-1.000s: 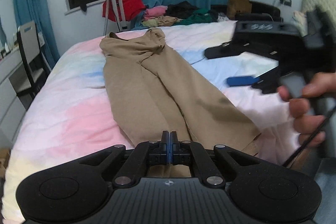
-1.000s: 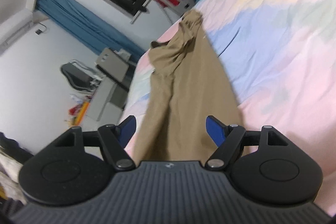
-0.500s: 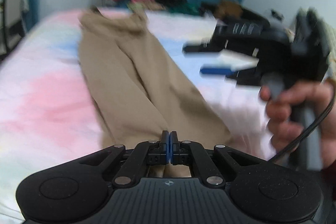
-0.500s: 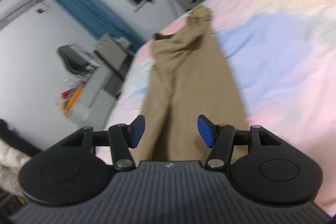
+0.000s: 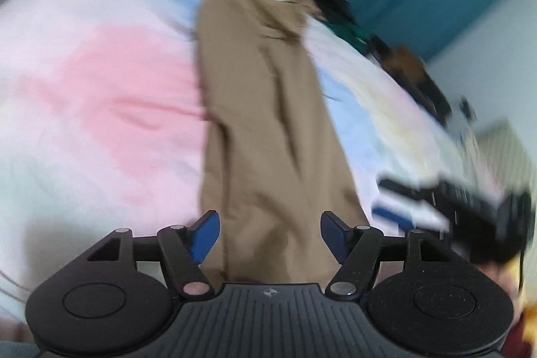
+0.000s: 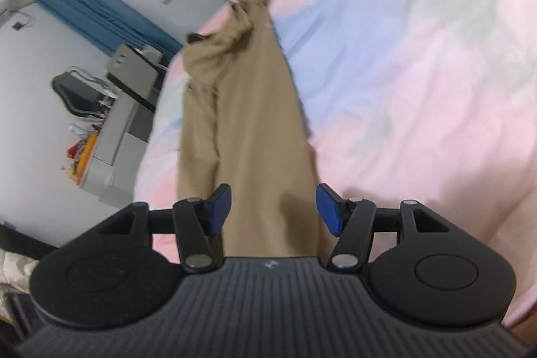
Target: Fold clothes
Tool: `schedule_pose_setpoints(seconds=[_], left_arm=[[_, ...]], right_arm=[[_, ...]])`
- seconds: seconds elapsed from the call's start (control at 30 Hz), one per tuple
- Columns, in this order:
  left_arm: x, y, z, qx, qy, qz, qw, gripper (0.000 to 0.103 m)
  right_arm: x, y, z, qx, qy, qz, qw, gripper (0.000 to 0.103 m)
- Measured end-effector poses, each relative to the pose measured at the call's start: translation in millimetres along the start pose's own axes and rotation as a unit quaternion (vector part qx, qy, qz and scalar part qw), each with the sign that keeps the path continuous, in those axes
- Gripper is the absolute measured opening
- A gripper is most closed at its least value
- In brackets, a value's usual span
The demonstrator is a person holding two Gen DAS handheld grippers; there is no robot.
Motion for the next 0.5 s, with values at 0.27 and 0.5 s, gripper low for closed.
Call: schedule_pose_setpoints(seconds=[0.27,0.5], left_arm=[[3,26,20,0.036,-0.032,0.03,0.9984,0.069],[-20,27,9,0.023,-0.001,0.065,0.9976,0.055]], right_arm=[[-34,36,-5,0.009,0.03,0.077,0.997,0.058],[-56,28,3,0.034,0.056,0.098,0.993,0.052]])
Point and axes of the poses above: each gripper's, at about its wrist camera, not at the fingertips, and y roughly the way its jaws point, z to its left, x to its top, the point moved 10 cm from there along y, roughly the way its jaws point, and after that the axes turned 5 degrees about -y, right-handed, at the moved point
